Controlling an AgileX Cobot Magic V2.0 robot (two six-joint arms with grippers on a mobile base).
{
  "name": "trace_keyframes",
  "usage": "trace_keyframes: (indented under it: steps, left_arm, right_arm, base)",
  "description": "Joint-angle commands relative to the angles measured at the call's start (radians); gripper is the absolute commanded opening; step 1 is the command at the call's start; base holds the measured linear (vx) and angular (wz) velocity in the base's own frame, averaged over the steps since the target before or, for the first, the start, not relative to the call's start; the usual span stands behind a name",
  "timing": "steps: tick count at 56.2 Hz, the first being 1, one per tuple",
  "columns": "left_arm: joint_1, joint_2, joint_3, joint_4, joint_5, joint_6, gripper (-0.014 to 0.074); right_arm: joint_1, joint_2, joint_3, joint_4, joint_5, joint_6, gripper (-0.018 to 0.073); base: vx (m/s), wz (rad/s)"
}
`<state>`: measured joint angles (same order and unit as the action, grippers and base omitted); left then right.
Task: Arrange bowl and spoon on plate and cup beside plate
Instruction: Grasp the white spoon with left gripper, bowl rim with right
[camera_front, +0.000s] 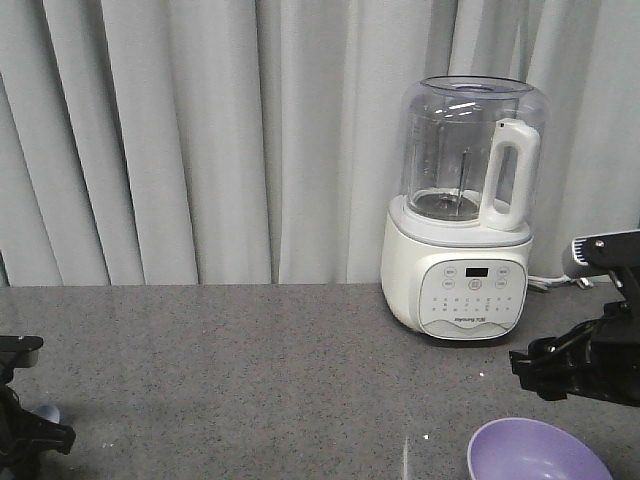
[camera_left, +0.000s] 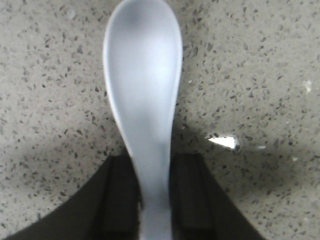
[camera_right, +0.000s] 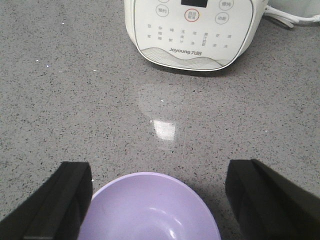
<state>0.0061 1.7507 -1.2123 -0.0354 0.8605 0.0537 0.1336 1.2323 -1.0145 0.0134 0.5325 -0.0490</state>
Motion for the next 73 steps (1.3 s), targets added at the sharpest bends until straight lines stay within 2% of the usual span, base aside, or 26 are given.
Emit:
trace_keyframes:
  steps: [1,13,25,31,36,42,49,59,73]
  left_arm:
    - [-0.001,-0.031,-0.029,-0.009,-0.005,-0.003,0.0138]
    - [-0.001,-0.03,-0.03,-0.009,-0.009,-0.002,-0.001]
    - [-0.002,-0.104,-0.031,-0.025,-0.055,0.019,-0.0008]
    - [-0.002,-0.181,-0.031,-0.098,-0.087,0.058,-0.0006]
    - [-0.002,-0.261,-0.031,-0.186,-0.104,0.127,-0.0006]
    - [-0.002,-0.347,-0.031,-0.303,-0.111,0.202,-0.0003]
    - [-0.002,-0.412,-0.031,-0.376,-0.111,0.261,-0.0003]
    - [-0.002,-0.449,-0.031,-0.383,-0.11,0.261,0.0]
    - [-0.002,-0.45,-0.031,-0.385,-0.11,0.256,0.0]
  right_arm:
    - [-0.001,-0.022,-0.037,-0.013,-0.076,-0.008,0.0592]
    - [-0.001,-0.023,-0.037,-0.013,-0.076,-0.008,0.0592]
    - [-0.002,-0.023,-0.037,-0.013,-0.001,-0.001,0.0592]
    - [-0.026,-0.023,-0.037,-0.008,0.078,0.049,0.0592]
    - [-0.072,-0.023,-0.037,-0.008,0.139,0.086,0.0592]
    - [-0.154,-0.02,-0.036,0.0,0.202,0.088,0.0592]
    - [-0.236,0.006,-0.036,0.05,0.262,0.07,0.0592]
    - [-0.258,0.083,-0.036,0.139,0.261,-0.011,0.0592]
    - [-0.234,0.219,-0.036,0.141,0.227,-0.022,0.0592]
  base:
    - [0.0,0.0]
    - [0.0,0.0]
    - [0.0,0.0]
    - [0.0,0.0]
    - [0.0,0.0]
    - [0.0,0.0]
    - [0.0,0.0]
    - [0.0,0.0]
    - [0.0,0.0]
